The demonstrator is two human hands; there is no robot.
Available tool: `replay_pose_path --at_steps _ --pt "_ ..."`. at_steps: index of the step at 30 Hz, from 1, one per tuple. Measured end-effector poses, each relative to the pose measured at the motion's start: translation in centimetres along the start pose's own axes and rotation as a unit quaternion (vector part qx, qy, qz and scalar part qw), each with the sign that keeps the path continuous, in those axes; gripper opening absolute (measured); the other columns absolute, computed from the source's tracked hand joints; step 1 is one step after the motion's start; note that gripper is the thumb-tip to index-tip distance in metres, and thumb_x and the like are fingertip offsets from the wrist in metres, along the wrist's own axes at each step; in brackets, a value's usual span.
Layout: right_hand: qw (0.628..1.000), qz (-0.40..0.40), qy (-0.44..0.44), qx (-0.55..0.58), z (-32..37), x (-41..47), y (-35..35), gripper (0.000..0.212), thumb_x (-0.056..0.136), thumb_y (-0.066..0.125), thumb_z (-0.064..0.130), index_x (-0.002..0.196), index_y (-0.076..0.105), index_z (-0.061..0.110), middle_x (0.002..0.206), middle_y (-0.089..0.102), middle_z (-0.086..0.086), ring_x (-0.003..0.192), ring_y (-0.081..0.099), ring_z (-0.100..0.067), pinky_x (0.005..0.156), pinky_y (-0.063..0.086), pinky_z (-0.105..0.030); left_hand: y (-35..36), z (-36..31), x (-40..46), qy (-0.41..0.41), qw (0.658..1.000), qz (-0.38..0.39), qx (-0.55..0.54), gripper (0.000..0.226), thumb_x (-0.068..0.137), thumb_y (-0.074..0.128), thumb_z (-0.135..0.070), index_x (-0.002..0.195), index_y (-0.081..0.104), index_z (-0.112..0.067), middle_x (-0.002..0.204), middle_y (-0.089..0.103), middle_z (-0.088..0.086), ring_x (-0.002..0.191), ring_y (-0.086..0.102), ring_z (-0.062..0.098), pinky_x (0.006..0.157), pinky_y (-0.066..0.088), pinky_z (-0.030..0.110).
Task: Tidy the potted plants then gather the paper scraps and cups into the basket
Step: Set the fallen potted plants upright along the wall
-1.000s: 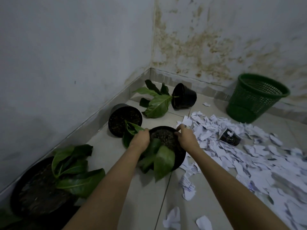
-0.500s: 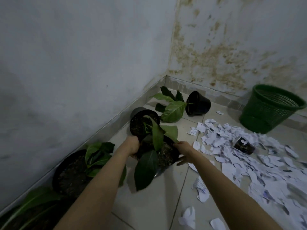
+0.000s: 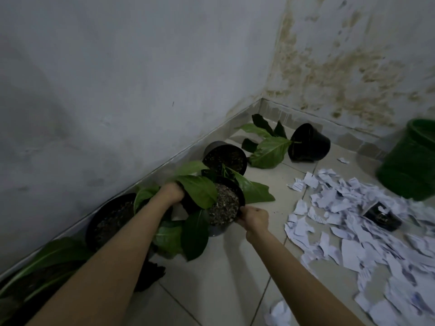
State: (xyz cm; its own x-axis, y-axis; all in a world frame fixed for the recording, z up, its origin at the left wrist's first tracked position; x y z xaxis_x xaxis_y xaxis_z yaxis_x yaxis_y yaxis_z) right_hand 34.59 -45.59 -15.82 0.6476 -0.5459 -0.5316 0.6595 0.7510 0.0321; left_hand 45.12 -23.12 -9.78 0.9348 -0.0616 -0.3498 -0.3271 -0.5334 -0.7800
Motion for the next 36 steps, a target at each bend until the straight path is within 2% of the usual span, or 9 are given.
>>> replay_pose_path --at_steps 3,5,8,12,21,26,30,33,36 --pt "0.999 -0.005 0.002 0.032 -0.5 -0.4 1.3 0.021 0.088 0.053 -0.004 0.108 0.055 -0.008 0.11 0.057 -0.026 0.097 0.059 -0.039 0.083 0.053 -0.045 -0.9 0.2 0.5 0.026 0.999 -0.031 -0.005 0.037 0.096 0.039 -0.006 0.131 0.047 0.003 0.139 0.047 0.021 0.127 0.046 0.031 0.101 0.035 0.028" --pt "0.999 0.001 0.0 0.036 -0.6 -0.4 2.6 0.019 0.089 0.053 -0.003 0.108 0.053 -0.001 0.114 0.057 -0.027 0.104 0.058 -0.041 0.086 0.051 -0.046 -1.8 0.7 0.7 0.027 0.999 -0.043 -0.01 0.037 0.094 0.041 -0.003 0.129 0.048 0.006 0.136 0.047 0.024 0.126 0.046 0.034 0.101 0.036 0.032" --pt "0.999 0.027 0.004 0.026 -1.2 -0.4 4.9 0.024 0.091 0.053 0.002 0.115 0.052 0.002 0.117 0.058 -0.024 0.105 0.058 -0.038 0.088 0.051 -0.045 -2.5 1.5 0.7 0.029 0.999 -0.043 0.001 0.04 0.091 0.041 0.0 0.13 0.046 0.007 0.136 0.047 0.025 0.125 0.045 0.034 0.102 0.037 0.032" --pt "0.998 0.038 0.015 0.046 -1.7 -0.4 6.5 0.019 0.091 0.054 0.003 0.11 0.054 0.007 0.118 0.058 -0.02 0.103 0.06 -0.033 0.081 0.052 -0.037 -2.9 2.5 0.8 0.026 0.999 -0.043 0.018 0.043 0.087 0.043 0.004 0.13 0.044 0.007 0.131 0.05 0.024 0.12 0.049 0.034 0.096 0.042 0.032" --pt "0.994 0.027 0.028 0.105 -1.5 -0.6 7.9 0.025 0.091 0.053 0.0 0.115 0.054 0.0 0.12 0.057 -0.022 0.109 0.058 -0.032 0.091 0.05 -0.036 -2.6 2.4 1.1 0.051 0.996 -0.019 0.065 0.043 0.085 0.044 0.003 0.128 0.044 0.006 0.129 0.049 0.024 0.118 0.049 0.034 0.095 0.042 0.034" --pt "0.995 0.008 0.019 0.094 -1.0 -0.5 8.2 0.024 0.091 0.053 0.001 0.115 0.056 0.001 0.118 0.059 -0.02 0.104 0.059 -0.031 0.083 0.05 -0.032 -2.7 1.9 0.7 0.059 0.993 -0.001 0.101 0.036 0.087 0.043 0.001 0.122 0.047 0.007 0.122 0.054 0.025 0.11 0.053 0.034 0.086 0.045 0.032" --pt "0.997 -0.008 0.008 0.076 -0.1 0.1 7.8 0.023 0.091 0.052 0.0 0.113 0.058 0.002 0.117 0.059 -0.02 0.095 0.059 -0.028 0.085 0.051 -0.035 -1.9 1.5 -0.2 0.07 0.986 0.028 0.149 0.028 0.088 0.042 -0.001 0.114 0.05 0.008 0.115 0.056 0.025 0.104 0.055 0.034 0.071 0.039 0.027" --pt "0.999 0.011 0.007 0.051 0.3 -0.1 8.0 0.026 0.092 0.05 0.001 0.117 0.057 0.003 0.119 0.058 -0.02 0.099 0.059 -0.03 0.089 0.05 -0.038 -1.9 1.1 -1.1 0.072 0.979 0.038 0.188 0.033 0.089 0.041 -0.002 0.12 0.046 0.007 0.118 0.055 0.026 0.107 0.055 0.034 0.074 0.041 0.029" --pt "0.999 0.027 -0.003 0.018 1.1 -0.8 7.4 0.028 0.092 0.05 0.001 0.119 0.057 0.004 0.119 0.058 -0.019 0.106 0.057 -0.033 0.096 0.048 -0.043 -2.7 0.5 -2.1 0.07 0.972 0.027 0.223 0.029 0.089 0.043 -0.005 0.115 0.048 0.007 0.119 0.055 0.025 0.108 0.055 0.034 0.08 0.045 0.033"
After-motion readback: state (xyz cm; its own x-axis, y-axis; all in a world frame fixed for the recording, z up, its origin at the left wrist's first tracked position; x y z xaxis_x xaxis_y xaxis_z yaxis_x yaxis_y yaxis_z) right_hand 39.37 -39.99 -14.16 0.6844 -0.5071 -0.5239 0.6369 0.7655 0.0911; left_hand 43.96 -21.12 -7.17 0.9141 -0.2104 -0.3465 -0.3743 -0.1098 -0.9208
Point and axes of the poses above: each hand's wrist, its own x-axis towards the middle knuckle, its own y-axis out of the palm, z = x × y, the point moved 10 cm from there along x, towards the middle knuckle
